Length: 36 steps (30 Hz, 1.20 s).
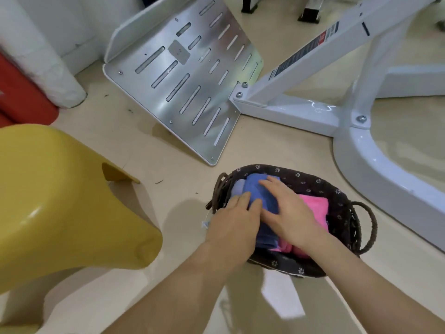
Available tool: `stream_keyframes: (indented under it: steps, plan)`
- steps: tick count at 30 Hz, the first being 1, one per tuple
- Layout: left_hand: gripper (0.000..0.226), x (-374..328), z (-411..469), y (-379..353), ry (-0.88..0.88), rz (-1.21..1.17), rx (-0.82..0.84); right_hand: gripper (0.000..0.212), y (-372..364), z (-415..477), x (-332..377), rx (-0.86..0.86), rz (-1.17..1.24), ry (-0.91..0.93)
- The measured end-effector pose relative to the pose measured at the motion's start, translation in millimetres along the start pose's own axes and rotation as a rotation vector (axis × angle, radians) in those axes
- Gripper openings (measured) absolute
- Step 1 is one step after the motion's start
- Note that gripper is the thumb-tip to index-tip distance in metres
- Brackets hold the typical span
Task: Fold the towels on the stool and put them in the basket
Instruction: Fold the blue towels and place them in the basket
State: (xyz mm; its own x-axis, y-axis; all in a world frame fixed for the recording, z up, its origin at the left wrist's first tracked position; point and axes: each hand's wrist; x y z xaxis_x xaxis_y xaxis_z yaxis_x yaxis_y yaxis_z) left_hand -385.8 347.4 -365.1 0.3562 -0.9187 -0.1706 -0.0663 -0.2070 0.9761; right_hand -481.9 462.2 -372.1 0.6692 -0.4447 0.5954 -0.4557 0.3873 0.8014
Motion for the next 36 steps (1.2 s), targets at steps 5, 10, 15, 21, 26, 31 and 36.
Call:
stream_keyframes:
  steps: [5, 10, 15, 21, 26, 31, 36]
  plan:
    - [0.051, 14.4, -17.8, 8.7, 0.018, -0.062, -0.038, 0.046, 3.7, -15.6, 10.1, -0.066, -0.045, -0.069]
    - [0.043, 33.2, -32.0, 7.9, -0.073, -0.138, -0.025, 0.044, 13.2, -21.2, 30.6, -0.031, -0.167, -0.072]
    - [0.026, 39.4, -66.3, 25.9, -0.033, -0.317, 0.062, 0.041, 28.0, -37.0, 77.1, 0.035, -0.163, -0.133]
    - [0.060, 21.0, -127.2, 127.0, 0.196, -0.559, 0.126, 0.040, 84.8, -70.0, 162.8, 0.191, -0.047, -0.238]
    - [0.046, -22.6, -160.0, 246.6, 0.404, -0.681, 0.304, 0.030, 175.1, -88.1, 227.7, 0.320, 0.111, -0.267]
    - [0.047, -86.8, -184.7, 386.7, 0.412, -0.659, 0.244, 0.025, 318.3, -106.1, 282.1, 0.285, 0.174, -0.291]
    - [0.030, -160.3, -181.6, 522.4, 0.406, -0.761, 0.154, 0.019, 478.7, -120.3, 320.9, 0.165, 0.156, -0.266]
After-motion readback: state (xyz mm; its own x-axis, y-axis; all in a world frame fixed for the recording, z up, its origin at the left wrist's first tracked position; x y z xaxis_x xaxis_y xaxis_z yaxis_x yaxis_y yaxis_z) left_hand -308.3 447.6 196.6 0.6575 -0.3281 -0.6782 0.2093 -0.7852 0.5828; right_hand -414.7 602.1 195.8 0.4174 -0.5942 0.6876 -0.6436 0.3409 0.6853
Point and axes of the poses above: each hand's wrist, its own z-axis towards the middle knuckle, its own y-axis out of the back of the hand, x = y × z, and after that the axes turned 14 degrees about y, right-handed
